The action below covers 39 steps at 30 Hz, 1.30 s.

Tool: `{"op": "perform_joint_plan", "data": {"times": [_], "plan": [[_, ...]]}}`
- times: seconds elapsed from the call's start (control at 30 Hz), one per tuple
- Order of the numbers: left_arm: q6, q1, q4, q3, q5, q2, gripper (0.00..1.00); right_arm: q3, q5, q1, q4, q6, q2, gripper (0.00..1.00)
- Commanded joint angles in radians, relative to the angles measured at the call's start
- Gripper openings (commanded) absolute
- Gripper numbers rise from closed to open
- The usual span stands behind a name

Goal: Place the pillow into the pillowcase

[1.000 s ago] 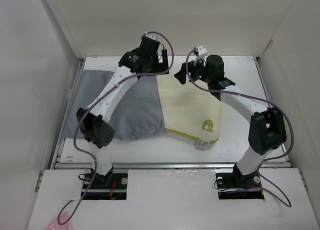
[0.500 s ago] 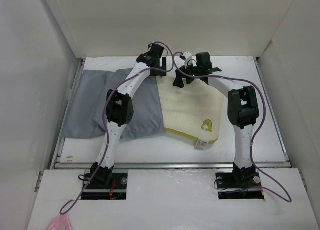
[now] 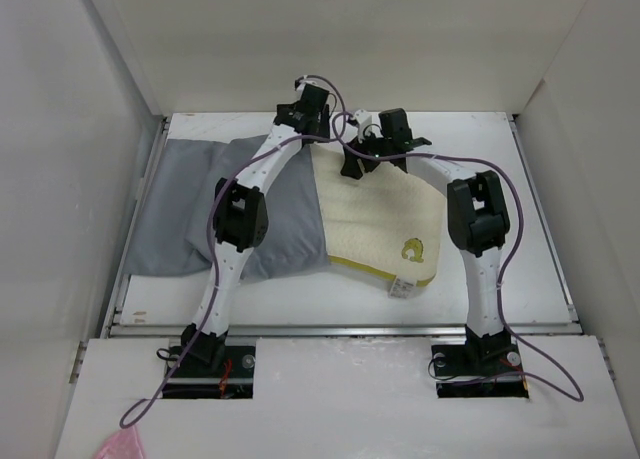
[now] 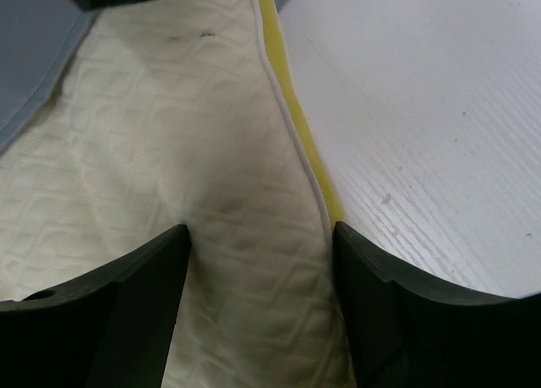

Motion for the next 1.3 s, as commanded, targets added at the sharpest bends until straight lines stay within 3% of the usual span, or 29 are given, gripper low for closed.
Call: {"op": "perform_joint_plan", "data": {"times": [0.0, 0.13, 0.23, 0.3, 0.37, 0.43, 0.5, 0.53, 0.63, 0.77, 0.83, 0.87, 0.9, 0.97, 1.0, 1.03, 1.13, 1.27], "plan": [[0.001, 0.003, 0.028, 0.054, -0.131, 0.033, 0.82, -0.004, 0.017, 0.026, -0.003, -0.015, 0.006, 0.71], [0.020, 0.003, 0.077, 0.041, -0.157, 0.033, 0.79, -0.013, 0.017, 0.026, -0.003, -0.015, 0.006, 0.70], [0.041, 0.003, 0.097, 0.041, -0.157, 0.053, 0.70, -0.013, 0.026, 0.026, -0.003, -0.015, 0.006, 0.65], [0.062, 0.003, 0.097, 0.041, -0.147, 0.053, 0.46, -0.013, 0.037, 0.026, -0.003, -0.015, 0.006, 0.56], [0.062, -0.007, 0.097, 0.041, -0.147, 0.062, 0.24, -0.013, 0.013, 0.026, -0.003, -0.015, 0.006, 0.35], [0.071, -0.021, 0.127, 0.052, -0.121, 0.047, 0.02, 0.002, -0.039, 0.035, -0.003, -0.015, 0.006, 0.30], [0.093, -0.056, 0.176, 0.052, -0.121, 0.012, 0.00, 0.012, -0.052, 0.058, -0.016, -0.027, 0.016, 0.07], [0.117, -0.070, 0.190, 0.052, -0.121, 0.000, 0.00, 0.001, -0.052, 0.058, 0.014, -0.027, 0.006, 0.00], [0.143, -0.103, 0.210, 0.090, -0.098, -0.049, 0.00, -0.080, -0.061, 0.096, 0.098, -0.027, -0.067, 0.00], [0.117, -0.124, 0.198, 0.051, 0.074, -0.132, 0.00, -0.157, -0.116, 0.096, 0.303, 0.054, -0.153, 0.00], [0.117, -0.158, 0.198, -0.009, 0.119, -0.196, 0.00, -0.220, -0.107, 0.096, 0.443, 0.182, -0.208, 0.00], [0.104, -0.168, 0.172, -0.070, 0.205, -0.239, 0.00, -0.290, -0.107, 0.087, 0.612, 0.329, -0.236, 0.00], [0.104, -0.179, 0.172, -0.109, 0.268, -0.240, 0.00, -0.330, -0.116, 0.078, 0.711, 0.330, -0.236, 0.00], [0.094, -0.208, 0.145, -0.173, 0.367, -0.298, 0.00, -0.405, -0.142, 0.040, 0.917, 0.579, -0.247, 0.00], [0.094, -0.208, 0.145, -0.217, 0.408, -0.315, 0.00, -0.479, -0.171, 0.024, 1.138, 0.659, -0.247, 0.00], [0.085, -0.222, 0.145, -0.247, 0.503, -0.335, 0.00, -0.513, -0.181, 0.011, 1.251, 0.822, -0.221, 0.00], [0.085, -0.256, 0.186, -0.369, 0.681, -0.415, 0.00, -0.584, -0.182, -0.026, 1.561, 1.068, -0.152, 0.00], [0.110, -0.333, 0.200, -0.399, 0.803, -0.453, 0.00, -0.604, -0.161, -0.026, 1.769, 1.209, -0.101, 0.00]]}}
